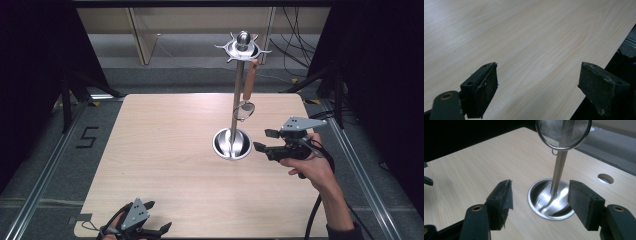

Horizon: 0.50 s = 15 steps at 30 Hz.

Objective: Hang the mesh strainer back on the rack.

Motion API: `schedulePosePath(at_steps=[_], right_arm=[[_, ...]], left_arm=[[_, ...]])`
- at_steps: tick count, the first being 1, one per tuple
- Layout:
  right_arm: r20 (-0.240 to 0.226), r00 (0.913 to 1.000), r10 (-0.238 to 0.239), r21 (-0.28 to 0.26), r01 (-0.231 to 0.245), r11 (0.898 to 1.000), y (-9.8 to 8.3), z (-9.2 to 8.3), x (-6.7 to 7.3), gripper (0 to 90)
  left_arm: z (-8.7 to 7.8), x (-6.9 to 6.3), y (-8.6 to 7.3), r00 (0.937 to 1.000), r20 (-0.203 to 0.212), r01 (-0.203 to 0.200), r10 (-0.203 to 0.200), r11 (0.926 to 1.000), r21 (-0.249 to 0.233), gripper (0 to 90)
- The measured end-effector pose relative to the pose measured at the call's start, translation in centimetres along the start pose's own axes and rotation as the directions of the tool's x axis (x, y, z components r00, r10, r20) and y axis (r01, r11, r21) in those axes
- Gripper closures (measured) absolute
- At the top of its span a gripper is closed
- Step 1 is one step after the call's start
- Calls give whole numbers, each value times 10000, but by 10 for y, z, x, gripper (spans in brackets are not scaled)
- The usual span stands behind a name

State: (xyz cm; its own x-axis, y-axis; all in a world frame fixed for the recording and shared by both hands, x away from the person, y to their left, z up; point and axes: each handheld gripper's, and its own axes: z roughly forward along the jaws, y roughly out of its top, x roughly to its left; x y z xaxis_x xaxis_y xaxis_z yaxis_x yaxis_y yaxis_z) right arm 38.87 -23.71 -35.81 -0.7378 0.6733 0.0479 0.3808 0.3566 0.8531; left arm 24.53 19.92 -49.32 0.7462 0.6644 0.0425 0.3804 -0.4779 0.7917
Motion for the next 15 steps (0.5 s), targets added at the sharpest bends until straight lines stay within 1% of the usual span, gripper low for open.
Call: schedulePosePath(at_steps=[2, 3, 4, 5, 6, 7, 8, 9, 10, 11, 12, 15], right_arm=[[40, 9999, -156, 57, 156, 9999, -3, 0, 0, 365], [-1, 10000, -92, 181, 92, 9998, -5, 0, 1, 364], [45, 9999, -112, 69, 111, 9999, -6, 1, 1, 363], [0, 10000, -15, 283, 15, 9996, -8, 1, 2, 361], [25, 9994, -348, 348, 347, 9988, -11, 3, 1, 355], [25, 9994, -348, 348, 347, 9988, -11, 3, 1, 355], [-11, 9999, -144, 421, 145, 9990, -13, 5, 3, 350], [-105, 9994, -338, 622, 344, 9975, -15, 8, 2, 337], [-105, 9994, -338, 622, 344, 9975, -15, 8, 2, 337], [-22, 9991, -424, 592, 425, 9973, -16, 10, 2, 332], [-229, 9996, -157, 864, 176, 9961, -18, 14, 5, 321], [-295, 9993, -231, 866, 256, 9959, -20, 17, 6, 319]], left_arm=[[0, 0, 0, 10000, -39, 34, -34, 10000, -39, 150], [0, 0, 0, 10000, -38, 45, -45, 10000, -30, 150], [0, 0, 0, 10000, -37, 32, -32, 10000, -30, 150], [0, 0, 0, 10000, -37, 53, -53, 10000, -24, 150], [0, 0, 0, 10000, 1, 4, -4, 10000, 18, 150], [0, -1, 0, 9999, 28, 104, -104, 9999, -15, 150], [0, -1, 0, 9999, 47, 133, -133, 9999, 10, 150], [0, -1, 0, 10000, 26, 66, -66, 10000, 22, 150], [0, -1, 0, 9999, 36, 109, -109, 9999, 11, 150], [0, -3, -1, 9990, 43, 439, -440, 9990, 33, 150], [0, -3, -1, 9991, 15, 432, -432, 9991, 19, 150], [0, -3, -1, 9991, 56, 409, -409, 9992, 40, 150]])
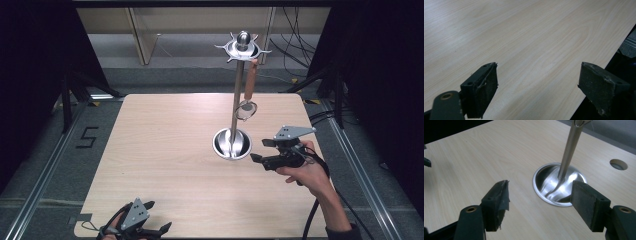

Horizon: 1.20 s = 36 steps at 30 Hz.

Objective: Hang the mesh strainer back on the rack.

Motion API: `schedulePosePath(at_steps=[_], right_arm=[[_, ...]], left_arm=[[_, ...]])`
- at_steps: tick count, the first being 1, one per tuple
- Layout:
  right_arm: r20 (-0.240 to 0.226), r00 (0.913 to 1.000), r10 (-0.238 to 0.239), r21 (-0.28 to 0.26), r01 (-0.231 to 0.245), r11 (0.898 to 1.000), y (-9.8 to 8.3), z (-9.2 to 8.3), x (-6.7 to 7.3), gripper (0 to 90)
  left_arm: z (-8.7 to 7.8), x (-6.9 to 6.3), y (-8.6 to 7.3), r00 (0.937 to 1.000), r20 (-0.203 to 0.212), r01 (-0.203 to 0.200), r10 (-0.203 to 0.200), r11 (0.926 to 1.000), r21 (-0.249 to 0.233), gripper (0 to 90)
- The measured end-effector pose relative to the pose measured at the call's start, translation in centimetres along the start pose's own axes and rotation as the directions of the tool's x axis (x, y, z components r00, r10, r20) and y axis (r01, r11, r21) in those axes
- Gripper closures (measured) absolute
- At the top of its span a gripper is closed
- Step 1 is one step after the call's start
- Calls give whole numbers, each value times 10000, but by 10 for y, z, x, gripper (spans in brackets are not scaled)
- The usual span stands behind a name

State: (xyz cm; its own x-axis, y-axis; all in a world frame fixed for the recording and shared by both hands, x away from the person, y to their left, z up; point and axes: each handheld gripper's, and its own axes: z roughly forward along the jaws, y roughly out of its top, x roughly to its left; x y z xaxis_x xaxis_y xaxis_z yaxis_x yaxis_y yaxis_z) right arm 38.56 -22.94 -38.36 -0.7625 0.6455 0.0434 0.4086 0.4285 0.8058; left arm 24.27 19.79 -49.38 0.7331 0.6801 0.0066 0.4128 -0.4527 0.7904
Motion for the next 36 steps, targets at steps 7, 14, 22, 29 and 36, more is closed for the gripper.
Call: schedulePosePath(at_steps=[7, 14, 22, 29, 36], right_arm=[[-112, 9999, 42, 344, -38, 9994, -9, 7, 5, 308], [-237, 9997, -36, 582, 50, 9983, -23, 13, 5, 306], [-279, 9996, -89, 862, 113, 9962, -35, 18, 7, 308], [-218, 9997, 93, 985, -71, 9951, -49, 22, 10, 305], [-220, 9989, 412, 1125, -385, 9929, -61, 26, 16, 303]], left_arm=[[1, 0, 0, 10000, -71, 45, -45, 10000, -46, 150], [1, -1, 0, 9999, -58, 133, -134, 9998, -132, 150], [0, 0, 0, 10000, -84, 49, -49, 10000, -33, 150], [0, 0, 0, 10000, -81, 44, -44, 10000, -43, 150], [0, 0, 0, 10000, -45, 28, -28, 10000, 3, 150]])
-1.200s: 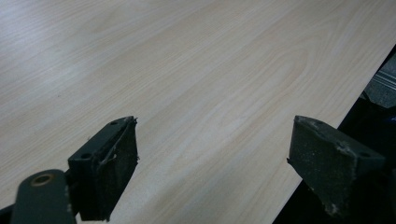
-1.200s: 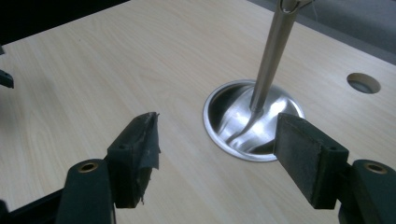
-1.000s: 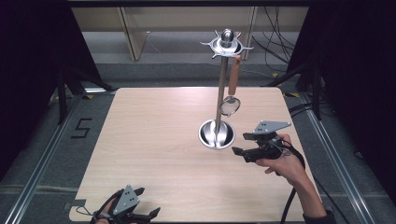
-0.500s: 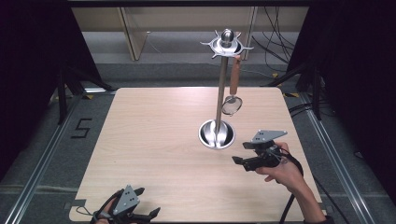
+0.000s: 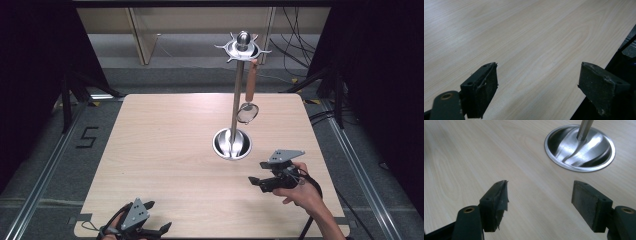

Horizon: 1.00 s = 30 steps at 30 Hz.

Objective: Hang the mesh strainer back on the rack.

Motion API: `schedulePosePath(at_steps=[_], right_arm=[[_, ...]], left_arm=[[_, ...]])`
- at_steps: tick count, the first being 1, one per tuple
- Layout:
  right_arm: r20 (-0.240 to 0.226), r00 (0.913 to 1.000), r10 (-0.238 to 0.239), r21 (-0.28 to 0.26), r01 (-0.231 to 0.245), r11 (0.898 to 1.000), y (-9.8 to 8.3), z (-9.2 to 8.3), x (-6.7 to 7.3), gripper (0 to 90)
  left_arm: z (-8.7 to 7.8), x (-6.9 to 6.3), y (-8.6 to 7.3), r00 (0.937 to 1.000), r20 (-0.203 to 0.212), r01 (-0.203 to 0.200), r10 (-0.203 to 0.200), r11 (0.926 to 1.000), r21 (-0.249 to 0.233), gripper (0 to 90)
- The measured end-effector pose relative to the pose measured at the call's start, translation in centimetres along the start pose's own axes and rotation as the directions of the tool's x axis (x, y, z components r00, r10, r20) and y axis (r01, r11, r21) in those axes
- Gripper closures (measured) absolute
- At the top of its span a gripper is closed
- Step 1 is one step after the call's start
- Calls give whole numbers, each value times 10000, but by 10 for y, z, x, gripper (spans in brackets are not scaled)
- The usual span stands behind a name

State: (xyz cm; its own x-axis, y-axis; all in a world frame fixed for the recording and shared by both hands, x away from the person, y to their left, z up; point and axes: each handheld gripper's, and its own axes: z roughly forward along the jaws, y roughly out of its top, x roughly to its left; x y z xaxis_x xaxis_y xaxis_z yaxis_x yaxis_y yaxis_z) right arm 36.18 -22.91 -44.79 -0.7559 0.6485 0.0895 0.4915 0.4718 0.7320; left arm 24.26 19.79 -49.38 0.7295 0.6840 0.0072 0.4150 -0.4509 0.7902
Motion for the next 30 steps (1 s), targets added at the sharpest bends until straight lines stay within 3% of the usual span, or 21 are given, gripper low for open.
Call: schedulePosePath(at_steps=[2, 3, 8, 9, 10, 11, 14, 15, 18, 21, 23, 26, 30], right_arm=[[-57, 9999, -147, 37, 147, 9999, -3, 2, 0, 303], [-167, 9995, -281, -9, 281, 9996, -5, 4, 1, 303], [-95, 9998, -147, 98, 148, 9998, -15, 6, 5, 302], [-88, 9999, -89, 117, 90, 9999, -18, 6, 5, 302], [-98, 9999, -102, 169, 104, 9998, -20, 6, 5, 302], [-55, 9999, -106, 151, 106, 9998, -22, 7, 5, 302], [-17, 10000, 97, 251, -96, 9996, -28, 7, 6, 301], [-53, 9999, 130, 272, -128, 9995, -30, 8, 6, 300], [-26, 9999, 116, 211, -115, 9997, -34, 7, 6, 298], [-10, 9999, 130, 134, -130, 9998, -38, 7, 7, 297], [-5, 10000, 40, 131, -40, 9999, -40, 7, 7, 297], [-218, 9997, 122, 224, -117, 9997, -43, 6, 9, 295], [-103, 9999, 58, 31, -58, 10000, -46, 4, 13, 294]], left_arm=[[0, 0, 0, 10000, -14, 15, -15, 10000, -19, 150], [0, 1, 0, 9998, -16, -198, 198, 9998, -72, 150], [0, 0, 0, 9999, 19, 116, -116, 9999, -17, 150], [1, 1, 0, 9999, -3, -160, 160, 9997, -203, 150], [0, 3, 1, 9992, -7, -408, 408, 9992, -18, 150], [0, 0, 0, 10000, -2, 60, -60, 10000, -30, 150], [0, 0, 0, 10000, 31, 59, -59, 10000, -24, 150], [0, 2, 1, 9993, -57, -372, 372, 9993, -71, 150], [0, 0, 0, 10000, -23, 24, -24, 10000, -41, 150], [0, 3, 1, 9987, -44, -504, 504, 9987, -38, 150], [0, 0, 0, 10000, -23, 37, -37, 10000, -38, 150], [0, 0, 0, 10000, -19, -8, 8, 10000, -23, 150], [0, 0, 0, 10000, 9, -34, 34, 10000, -24, 150]])
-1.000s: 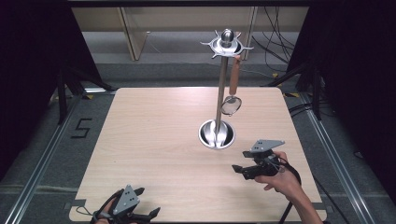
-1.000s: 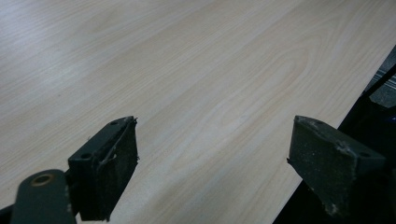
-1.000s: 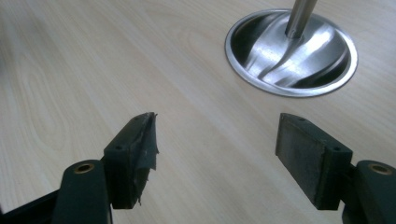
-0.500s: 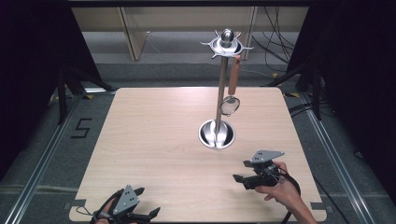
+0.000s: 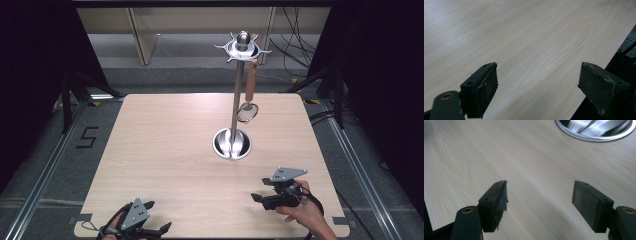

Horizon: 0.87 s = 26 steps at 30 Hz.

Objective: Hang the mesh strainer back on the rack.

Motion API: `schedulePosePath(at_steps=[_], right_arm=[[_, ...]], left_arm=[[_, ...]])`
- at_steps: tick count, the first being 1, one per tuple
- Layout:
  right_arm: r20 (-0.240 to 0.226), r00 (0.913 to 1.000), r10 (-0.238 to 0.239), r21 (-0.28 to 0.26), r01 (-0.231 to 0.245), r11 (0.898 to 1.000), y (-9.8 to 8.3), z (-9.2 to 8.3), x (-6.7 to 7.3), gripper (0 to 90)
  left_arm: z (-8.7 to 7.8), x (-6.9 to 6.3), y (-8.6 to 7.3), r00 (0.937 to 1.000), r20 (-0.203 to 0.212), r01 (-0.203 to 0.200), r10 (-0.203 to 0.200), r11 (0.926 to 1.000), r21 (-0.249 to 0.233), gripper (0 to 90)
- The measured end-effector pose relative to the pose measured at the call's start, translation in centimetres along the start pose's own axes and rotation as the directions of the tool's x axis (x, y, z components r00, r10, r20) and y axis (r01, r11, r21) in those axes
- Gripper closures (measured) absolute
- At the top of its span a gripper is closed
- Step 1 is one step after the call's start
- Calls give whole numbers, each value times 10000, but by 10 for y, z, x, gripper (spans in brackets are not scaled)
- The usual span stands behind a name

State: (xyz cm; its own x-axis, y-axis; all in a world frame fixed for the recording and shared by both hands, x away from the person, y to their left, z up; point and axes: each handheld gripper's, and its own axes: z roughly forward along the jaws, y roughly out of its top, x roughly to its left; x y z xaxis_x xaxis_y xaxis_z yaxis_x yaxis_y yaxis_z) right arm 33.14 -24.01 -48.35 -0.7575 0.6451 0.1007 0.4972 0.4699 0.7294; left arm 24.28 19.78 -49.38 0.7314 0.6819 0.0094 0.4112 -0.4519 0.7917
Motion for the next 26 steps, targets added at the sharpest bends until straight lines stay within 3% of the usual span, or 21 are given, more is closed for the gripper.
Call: schedulePosePath(at_steps=[1, 2, 4, 5, 6, 7, 9, 11, 12, 26], right_arm=[[-22, 9998, 189, 107, -189, 9998, -1, -1, 2, 293], [-45, 10000, 69, 56, -69, 10000, -2, 0, 2, 293], [-163, 9998, 67, 185, -64, 9998, -4, 0, 4, 292], [-177, 9998, 79, 275, -74, 9996, -5, 0, 5, 291], [-194, 9998, 67, 106, -65, 9999, -5, 0, 6, 291], [-201, 9998, 75, 193, -71, 9998, -6, -1, 7, 291], [-300, 9995, 11, 145, -6, 9999, -6, -2, 8, 290], [-216, 9997, 117, 154, -113, 9998, -7, -3, 11, 290], [-263, 9996, -71, 107, 74, 9999, -8, -3, 10, 290], [-208, 9998, 57, 93, -55, 9999, -10, -3, 11, 289]], left_arm=[[0, -1, 0, 9999, -47, 112, -112, 9999, -33, 150], [0, 3, 1, 9991, -68, -412, 412, 9991, -37, 150], [0, 3, 1, 9989, -52, -458, 458, 9990, -11, 150], [0, -1, 0, 9999, -33, 151, -151, 9999, 6, 150], [0, -1, 0, 9999, -68, 88, -88, 9999, -55, 150], [0, 3, 1, 9989, -75, -464, 463, 9989, -26, 150], [0, 3, 1, 9987, -82, -494, 494, 9988, -33, 150], [0, 3, 1, 9989, -77, -464, 464, 9989, -24, 150], [0, 0, 0, 10000, -49, -37, 37, 10000, 17, 150], [0, 0, 0, 10000, -74, -5, 5, 10000, -5, 150]])
